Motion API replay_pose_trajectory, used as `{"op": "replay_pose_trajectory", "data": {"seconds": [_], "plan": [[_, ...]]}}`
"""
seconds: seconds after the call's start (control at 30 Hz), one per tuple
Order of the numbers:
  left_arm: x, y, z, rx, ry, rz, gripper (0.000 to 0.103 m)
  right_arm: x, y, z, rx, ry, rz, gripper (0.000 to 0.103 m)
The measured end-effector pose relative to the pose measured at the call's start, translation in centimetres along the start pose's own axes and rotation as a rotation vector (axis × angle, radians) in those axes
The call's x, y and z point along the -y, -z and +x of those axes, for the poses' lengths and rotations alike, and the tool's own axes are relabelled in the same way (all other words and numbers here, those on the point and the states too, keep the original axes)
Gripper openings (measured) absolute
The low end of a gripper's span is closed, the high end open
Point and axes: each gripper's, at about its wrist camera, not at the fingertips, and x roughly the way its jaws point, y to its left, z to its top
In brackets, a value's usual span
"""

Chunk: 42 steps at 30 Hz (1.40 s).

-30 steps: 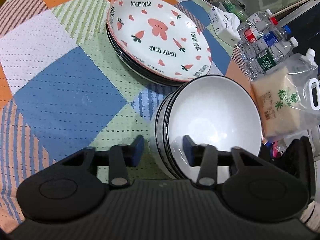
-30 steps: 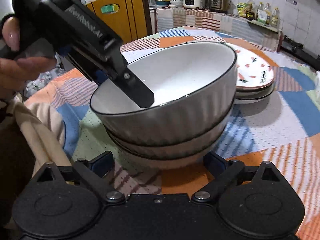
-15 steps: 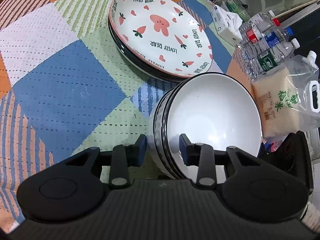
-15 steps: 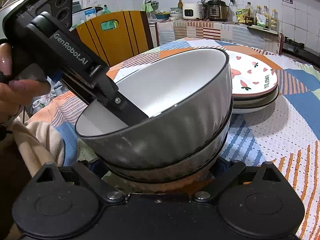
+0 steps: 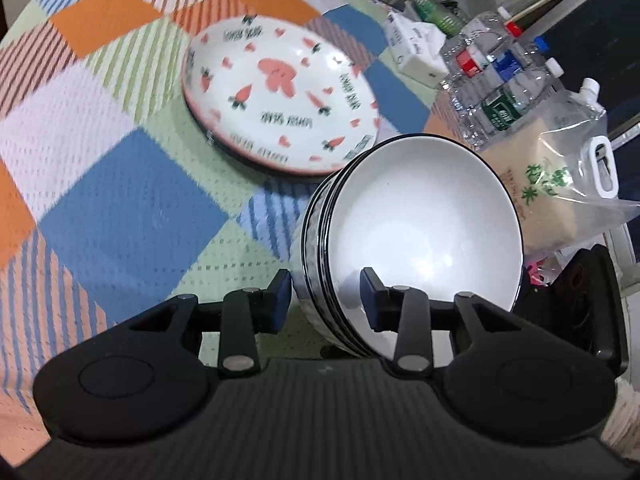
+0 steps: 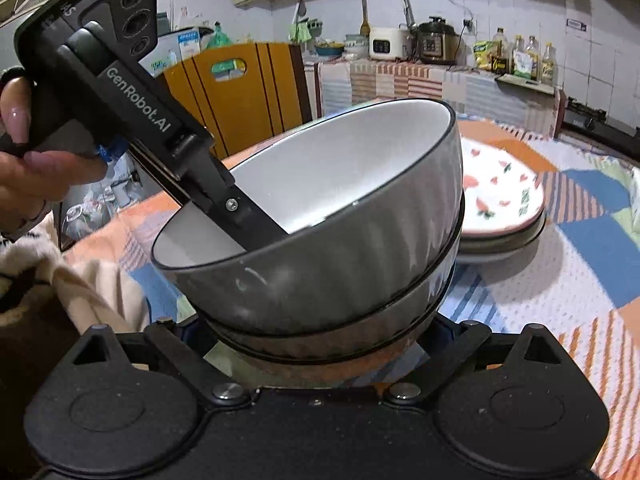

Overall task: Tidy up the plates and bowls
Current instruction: 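Close the left gripper on the rim of the three nested bowls and lift, then carry the bowl stack with the left gripper and lower it onto the bunny plate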

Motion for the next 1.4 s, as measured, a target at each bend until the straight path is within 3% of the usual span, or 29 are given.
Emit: {"op": "replay_pose_trajectory", "data": {"seconds": [0.57, 1.0, 1.4], "plan": [[1.2, -8.7, -2.4, 0.007, -0.039, 0.022, 0.035, 3.0, -6.8, 0.2, 0.077, 0.032, -0.065, 0.100], [-1.5, -14.4, 1.9, 0.045, -0.066, 0.033, 0.036, 7.2, -9.8, 5.5, 0.024, 0.054, -0.043, 0.100], [-3.3, -16.1, 6.3, 0.054, -0.097, 0.015, 0.036, 9.9, -9.5, 9.6, -0.047, 0.085, 0.036, 0.100]]}}
